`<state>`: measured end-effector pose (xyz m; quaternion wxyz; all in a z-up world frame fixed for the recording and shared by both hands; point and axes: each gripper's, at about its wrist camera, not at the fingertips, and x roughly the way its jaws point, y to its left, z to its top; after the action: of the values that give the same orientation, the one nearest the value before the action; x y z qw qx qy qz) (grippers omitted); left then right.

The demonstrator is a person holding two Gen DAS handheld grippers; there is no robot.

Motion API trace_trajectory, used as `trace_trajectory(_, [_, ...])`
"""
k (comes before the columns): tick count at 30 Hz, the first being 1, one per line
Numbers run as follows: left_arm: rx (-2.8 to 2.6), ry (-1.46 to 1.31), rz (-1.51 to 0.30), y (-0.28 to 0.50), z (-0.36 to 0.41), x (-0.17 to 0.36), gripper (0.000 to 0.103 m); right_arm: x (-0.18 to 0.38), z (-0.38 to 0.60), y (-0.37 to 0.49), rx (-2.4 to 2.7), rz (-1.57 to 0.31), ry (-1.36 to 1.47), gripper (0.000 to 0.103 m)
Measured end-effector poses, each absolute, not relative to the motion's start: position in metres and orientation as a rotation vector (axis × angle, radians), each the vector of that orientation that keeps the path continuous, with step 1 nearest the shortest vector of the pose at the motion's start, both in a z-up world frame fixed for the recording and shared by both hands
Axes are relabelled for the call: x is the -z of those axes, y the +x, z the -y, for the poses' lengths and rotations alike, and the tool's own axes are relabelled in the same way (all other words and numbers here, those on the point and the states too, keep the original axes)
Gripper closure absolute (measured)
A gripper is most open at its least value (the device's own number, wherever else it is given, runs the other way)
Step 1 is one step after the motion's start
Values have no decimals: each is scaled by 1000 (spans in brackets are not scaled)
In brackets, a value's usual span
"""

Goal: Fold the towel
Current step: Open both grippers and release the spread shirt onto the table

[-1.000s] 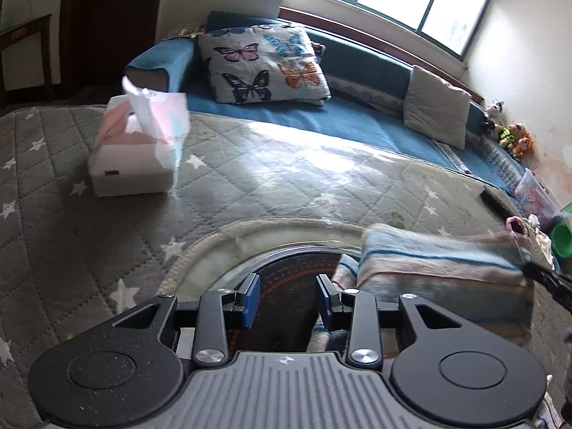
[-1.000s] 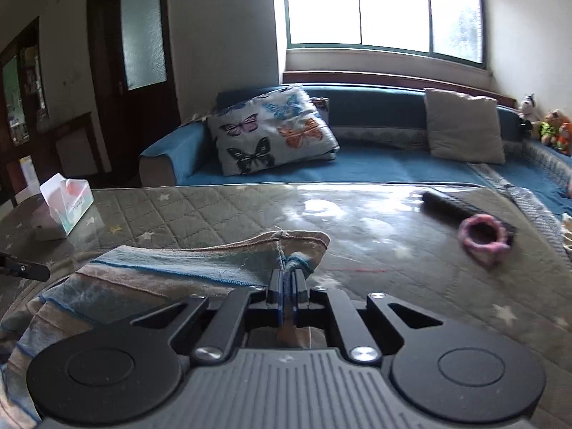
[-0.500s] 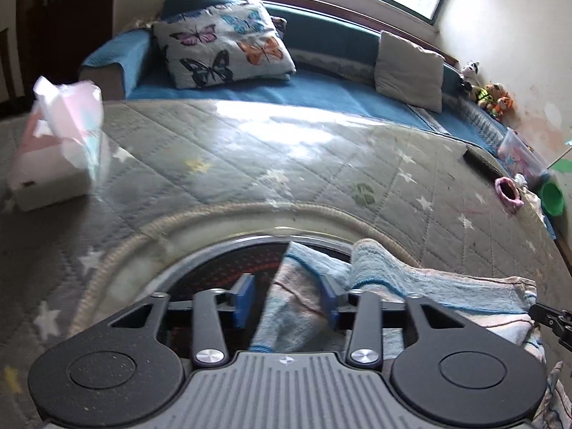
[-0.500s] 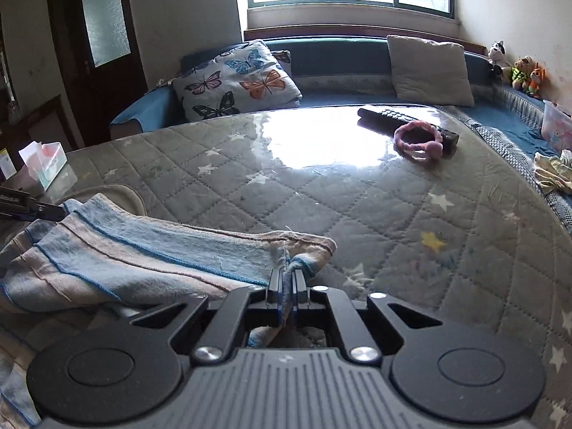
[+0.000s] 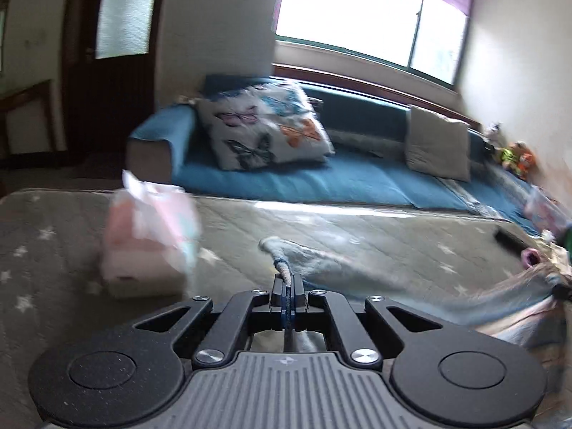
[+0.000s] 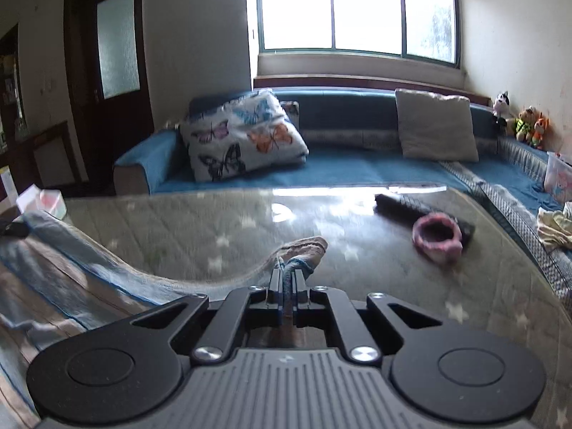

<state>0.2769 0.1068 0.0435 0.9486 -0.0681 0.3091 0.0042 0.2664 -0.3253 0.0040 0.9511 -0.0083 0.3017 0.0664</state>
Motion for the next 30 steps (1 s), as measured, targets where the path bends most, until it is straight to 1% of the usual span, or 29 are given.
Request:
trace_trajectory(2, [-45,-127,-662,283,-115,-30,100,-2,319,283,-123,-606,-24,99])
trace_trajectory(3, [-54,-117,-691,287,-118,-23,97,-1,316,292,-117,-603,-28,99])
trace_trajectory(4, [-63,-112,-718,289,-120,-16,96,2,313,300,-110,-610,-33,98])
trace_trajectory(6, [-70,-109,-735,289,-122,-10,95,16,309,313,-93,-661,-48,98])
trace_trajectory(7, [-72,-108,-739,288,-124,-7,92,19,309,316,-87,-674,-49,97])
trace_trajectory(9, [-76,-120,-735,289,-125,-6,72,22,311,319,-91,-685,-30,94])
trace_trajectory(13, [-58,-114,-729,293,-118,-6,71,26,311,323,-134,-712,-16,93])
trace_trajectory(15, [-64,-99,-732,291,-116,-7,69,31,307,327,-156,-734,-29,86])
trace_trajectory(19, [-75,-69,-736,286,-113,-7,67,41,300,336,-160,-733,-52,86])
trace_trajectory(21, [-81,-55,-738,284,-111,-8,56,42,298,343,-147,-728,-57,86])
trace_trajectory(23, [-86,-40,-741,282,-109,-8,57,41,297,350,-138,-734,-52,86])
trace_trajectory(25, [-92,-25,-743,280,-107,-8,55,37,296,348,-148,-742,-55,85])
trace_trajectory(27, [-97,-10,-745,278,-105,-8,47,32,295,342,-163,-750,-63,85])
trace_trajectory(28, [-100,-3,-746,277,-104,-9,46,30,294,338,-171,-753,-69,84])
trace_trajectory(30, [-92,7,-747,262,-99,-14,37,23,292,323,-188,-757,-85,81])
